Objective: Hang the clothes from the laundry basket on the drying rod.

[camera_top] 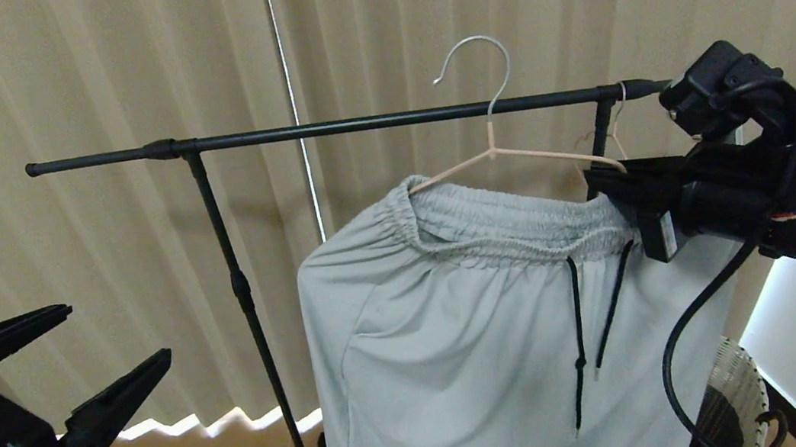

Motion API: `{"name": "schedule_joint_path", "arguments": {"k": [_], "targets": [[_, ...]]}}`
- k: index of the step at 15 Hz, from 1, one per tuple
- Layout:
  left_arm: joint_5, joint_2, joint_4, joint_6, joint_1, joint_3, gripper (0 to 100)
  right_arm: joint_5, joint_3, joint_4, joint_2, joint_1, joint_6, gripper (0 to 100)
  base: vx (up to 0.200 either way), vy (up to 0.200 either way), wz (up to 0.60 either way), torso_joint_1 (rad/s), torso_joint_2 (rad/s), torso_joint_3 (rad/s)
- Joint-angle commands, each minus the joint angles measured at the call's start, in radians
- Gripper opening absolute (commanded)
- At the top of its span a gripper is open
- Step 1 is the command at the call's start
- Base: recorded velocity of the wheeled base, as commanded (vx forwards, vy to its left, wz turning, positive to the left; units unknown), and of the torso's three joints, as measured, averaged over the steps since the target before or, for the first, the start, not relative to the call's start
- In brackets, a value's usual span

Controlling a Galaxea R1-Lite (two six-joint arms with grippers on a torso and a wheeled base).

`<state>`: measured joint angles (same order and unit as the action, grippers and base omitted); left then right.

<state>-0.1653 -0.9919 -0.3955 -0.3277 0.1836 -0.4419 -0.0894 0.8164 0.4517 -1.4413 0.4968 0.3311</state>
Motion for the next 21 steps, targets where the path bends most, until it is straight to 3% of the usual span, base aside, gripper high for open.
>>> {"name": "schedule_joint_path", "arguments": {"k": [1,3,8,14,21], "targets": [[-0.002,0.088,0.086,0.029,0.022,-0.058,100,-0.020,-0.019,-0.022,0.028,0.000,-0.001,0,0.000,0.000,0.00,0.000,0.00,0.000],[0.003,0.085,0.149,0.162,0.019,-0.049,100,-0.056,-0.034,-0.033,0.035,0.000,-0.001,0,0.000,0.000,0.00,0.000,0.00,0.000],[-0.002,0.157,0.129,0.187,0.017,0.074,100,-0.130,-0.109,-0.068,0.078,-0.057,-0.001,0,0.000,0.000,0.00,0.000,0.00,0.000],[0.000,0.162,0.106,0.200,0.011,0.072,100,-0.128,-0.126,-0.082,0.101,-0.158,-0.004,0,0.000,0.000,0.00,0.000,0.00,0.000],[0.000,0.119,0.067,0.211,0.007,0.072,100,-0.127,-0.126,-0.082,0.122,-0.175,-0.004,0,0.000,0.000,0.00,0.000,0.00,0.000]]}}
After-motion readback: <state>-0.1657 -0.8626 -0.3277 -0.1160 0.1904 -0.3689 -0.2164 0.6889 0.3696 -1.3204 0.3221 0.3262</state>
